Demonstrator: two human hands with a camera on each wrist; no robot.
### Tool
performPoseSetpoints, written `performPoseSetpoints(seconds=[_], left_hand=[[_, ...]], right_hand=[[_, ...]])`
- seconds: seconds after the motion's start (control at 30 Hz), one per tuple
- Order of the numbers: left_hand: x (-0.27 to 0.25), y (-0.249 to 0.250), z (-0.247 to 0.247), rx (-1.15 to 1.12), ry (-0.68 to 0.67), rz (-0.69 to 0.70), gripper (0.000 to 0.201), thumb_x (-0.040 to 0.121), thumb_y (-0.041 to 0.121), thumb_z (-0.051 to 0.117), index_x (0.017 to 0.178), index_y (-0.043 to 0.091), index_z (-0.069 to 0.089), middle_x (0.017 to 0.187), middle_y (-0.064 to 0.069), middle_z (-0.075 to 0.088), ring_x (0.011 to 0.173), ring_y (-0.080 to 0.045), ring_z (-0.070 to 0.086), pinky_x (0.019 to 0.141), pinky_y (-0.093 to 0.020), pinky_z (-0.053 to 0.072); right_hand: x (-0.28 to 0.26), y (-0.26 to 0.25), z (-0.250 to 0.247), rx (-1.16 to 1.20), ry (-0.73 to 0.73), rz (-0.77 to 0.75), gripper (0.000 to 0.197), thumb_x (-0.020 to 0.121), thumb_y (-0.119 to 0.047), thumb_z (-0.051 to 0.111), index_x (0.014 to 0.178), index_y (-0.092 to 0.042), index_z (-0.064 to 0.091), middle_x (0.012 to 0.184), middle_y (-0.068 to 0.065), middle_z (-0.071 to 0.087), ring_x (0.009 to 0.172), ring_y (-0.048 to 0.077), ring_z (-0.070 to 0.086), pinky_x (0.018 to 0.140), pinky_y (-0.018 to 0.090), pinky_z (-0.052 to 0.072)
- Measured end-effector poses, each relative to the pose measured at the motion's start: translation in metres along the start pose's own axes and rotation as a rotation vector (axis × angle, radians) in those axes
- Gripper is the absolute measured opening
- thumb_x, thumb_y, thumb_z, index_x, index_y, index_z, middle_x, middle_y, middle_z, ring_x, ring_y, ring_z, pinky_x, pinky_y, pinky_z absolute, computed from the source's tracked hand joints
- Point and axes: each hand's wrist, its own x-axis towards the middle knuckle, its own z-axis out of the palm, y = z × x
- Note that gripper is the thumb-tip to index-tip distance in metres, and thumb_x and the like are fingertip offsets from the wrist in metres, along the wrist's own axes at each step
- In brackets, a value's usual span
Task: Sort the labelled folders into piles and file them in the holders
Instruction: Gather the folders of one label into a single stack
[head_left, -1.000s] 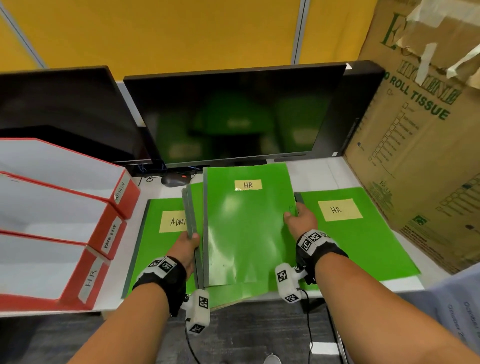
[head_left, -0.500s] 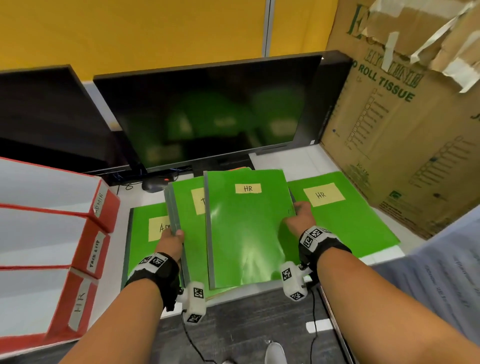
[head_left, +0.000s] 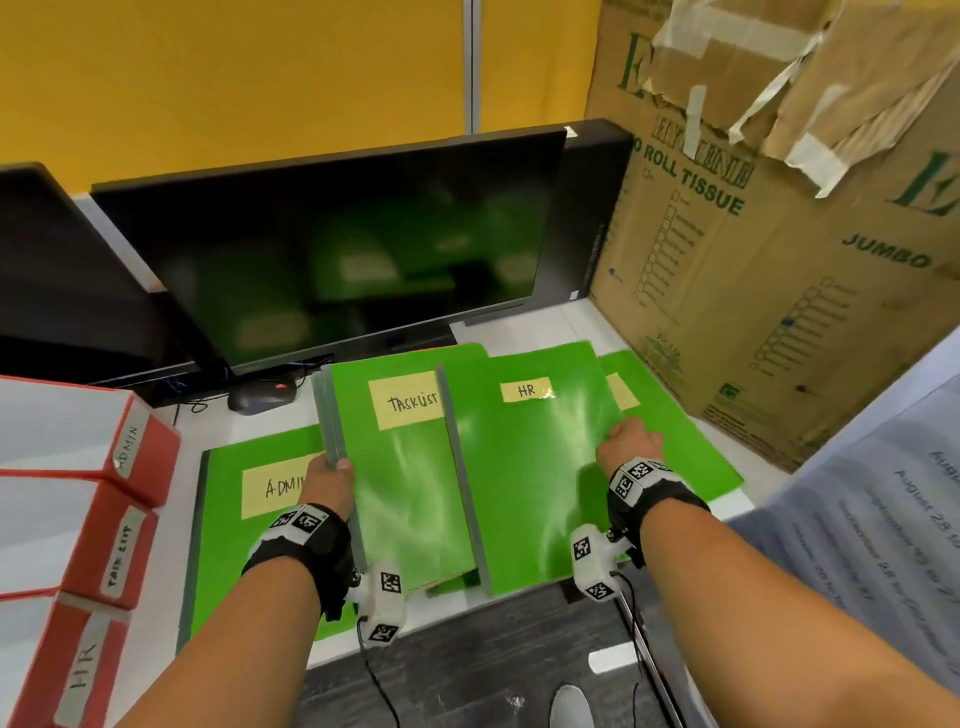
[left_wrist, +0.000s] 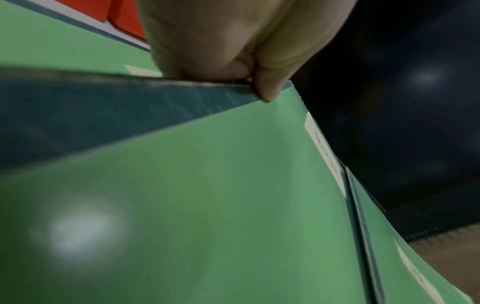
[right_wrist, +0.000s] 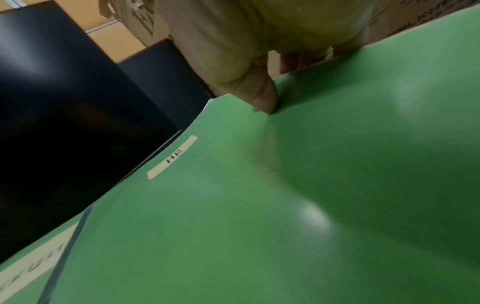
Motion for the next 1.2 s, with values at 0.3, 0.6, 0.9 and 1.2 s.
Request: performPoseSetpoints(seconds=[0.3, 0.6, 0.9, 1.2], left_hand=[[-0.001, 0.020, 0.037, 0.082, 0.061, -0.055, 0.037, 0.100, 0.019, 0.038, 0.128, -0.004, 0.044, 0.108, -0.025, 0.054, 0.092, -0.035, 0.051, 0.080, -0.035, 0.038], [-0.008, 0.029, 0.054, 0.084, 0.120, -0.116, 0.037, 0.100, 0.018, 0.038, 0.129, -0.004, 0.044, 0.113, -0.028, 0.055, 0.102, -0.041, 0.055, 0.088, -0.040, 0.042], [-0.006, 0.027, 0.058, 0.077, 0.122, -0.131, 0.041, 0.099, 0.019, 0.039, 0.134, -0.002, 0.041, 0.124, -0.029, 0.054, 0.110, -0.043, 0.054, 0.096, -0.043, 0.042], [-0.001, 0.018, 0.039, 0.069, 0.145, -0.128, 0.039, 0.099, 0.019, 0.039, 0.133, 0.000, 0.043, 0.120, -0.028, 0.055, 0.108, -0.042, 0.055, 0.093, -0.043, 0.043]], right_hand=[[0.074, 0.017, -0.026, -0.272, -0.124, 0.007, 0.042, 0.088, -0.023, 0.046, 0.124, -0.005, 0.057, 0.130, 0.017, 0.053, 0.122, 0.031, 0.048, 0.098, 0.035, 0.041], [0.092, 0.008, -0.033, -0.400, -0.061, -0.001, 0.041, 0.082, -0.017, 0.054, 0.123, -0.012, 0.053, 0.142, 0.012, 0.027, 0.136, 0.032, 0.022, 0.111, 0.053, 0.024], [0.042, -0.006, 0.022, -0.492, -0.506, -0.457, 0.080, 0.079, -0.037, 0.065, 0.146, -0.034, 0.021, 0.153, 0.006, 0.013, 0.140, 0.038, 0.014, 0.112, 0.054, 0.028], [0.038, 0.011, 0.027, -0.603, -0.526, -0.376, 0.089, 0.079, -0.013, 0.059, 0.148, -0.039, 0.010, 0.158, 0.001, -0.005, 0.142, 0.043, -0.002, 0.112, 0.056, 0.027]])
